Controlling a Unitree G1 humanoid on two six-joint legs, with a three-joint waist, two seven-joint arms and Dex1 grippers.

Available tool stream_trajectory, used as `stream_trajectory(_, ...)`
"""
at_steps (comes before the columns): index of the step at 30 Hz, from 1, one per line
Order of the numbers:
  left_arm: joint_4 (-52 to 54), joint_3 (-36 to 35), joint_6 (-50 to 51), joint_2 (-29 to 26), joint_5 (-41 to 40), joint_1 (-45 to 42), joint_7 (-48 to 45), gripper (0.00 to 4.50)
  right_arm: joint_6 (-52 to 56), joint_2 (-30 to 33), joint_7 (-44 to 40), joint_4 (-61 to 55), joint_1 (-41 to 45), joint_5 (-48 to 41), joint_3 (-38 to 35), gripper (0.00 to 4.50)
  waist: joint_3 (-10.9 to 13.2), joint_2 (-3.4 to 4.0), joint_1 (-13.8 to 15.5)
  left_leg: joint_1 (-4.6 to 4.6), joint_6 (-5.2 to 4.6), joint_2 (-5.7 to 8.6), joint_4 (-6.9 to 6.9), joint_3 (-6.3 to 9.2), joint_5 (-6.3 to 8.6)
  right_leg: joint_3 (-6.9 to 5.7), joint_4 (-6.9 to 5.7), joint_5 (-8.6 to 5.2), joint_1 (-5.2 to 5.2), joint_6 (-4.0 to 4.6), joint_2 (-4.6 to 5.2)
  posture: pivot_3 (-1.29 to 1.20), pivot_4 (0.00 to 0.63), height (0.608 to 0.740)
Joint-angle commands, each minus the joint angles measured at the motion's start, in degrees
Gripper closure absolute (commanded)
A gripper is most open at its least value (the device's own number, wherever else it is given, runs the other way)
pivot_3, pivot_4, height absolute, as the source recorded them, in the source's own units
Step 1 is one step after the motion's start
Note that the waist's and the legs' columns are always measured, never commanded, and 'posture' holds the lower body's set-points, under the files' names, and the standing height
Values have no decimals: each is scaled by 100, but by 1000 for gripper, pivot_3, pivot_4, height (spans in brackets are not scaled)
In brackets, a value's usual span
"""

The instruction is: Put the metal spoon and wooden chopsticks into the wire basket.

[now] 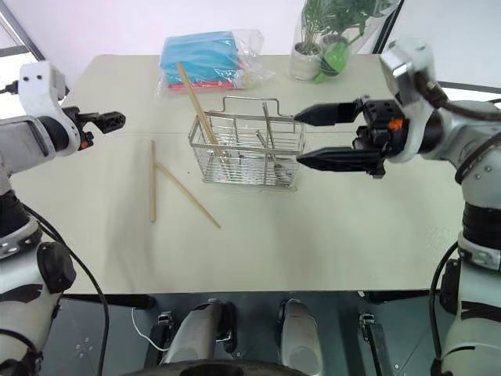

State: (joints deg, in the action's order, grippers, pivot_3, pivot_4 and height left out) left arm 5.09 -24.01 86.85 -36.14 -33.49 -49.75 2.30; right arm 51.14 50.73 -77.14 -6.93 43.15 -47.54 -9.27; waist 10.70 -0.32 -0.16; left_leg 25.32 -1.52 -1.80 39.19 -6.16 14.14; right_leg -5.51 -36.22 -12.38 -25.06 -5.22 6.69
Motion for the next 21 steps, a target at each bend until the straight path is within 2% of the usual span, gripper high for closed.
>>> stream_trajectory(1, -456, 378, -629, 33, 390, 34, -201, 0, -104, 6, 119, -241, -125, -73, -74, 31, 0, 0, 45, 0, 0, 0, 0, -2, 0, 0, 0, 0, -1, 0, 1, 0, 150, 715)
stream_trajectory(7, -2570, 1092, -2306, 261, 1141, -214, -783, 0, -18, -115, 492, -529, -489, -253, -200, 31, 0, -3, 96, 3, 2, 0, 2, -6, -1, -1, 0, 1, -5, 3, 1, 0, 150, 715)
stream_trajectory(15, -5319, 1549, -4377, 616, 1925, -1247, -1410, 0, 249, -102, 958, -840, -698, -679, -449, 31, 5, -28, 98, 7, -3, 0, 4, -9, 2, -3, 3, 2, -8, 2, 7, 0, 150, 715)
stream_trajectory(21, -6508, 1912, -4774, 857, 2476, -1794, -1646, 0, 233, -86, 1122, -651, -727, -771, -588, 31, 5, -29, 92, 8, -17, 0, 4, -13, 9, -3, 3, 2, -9, 1, 8, 0, 150, 715)
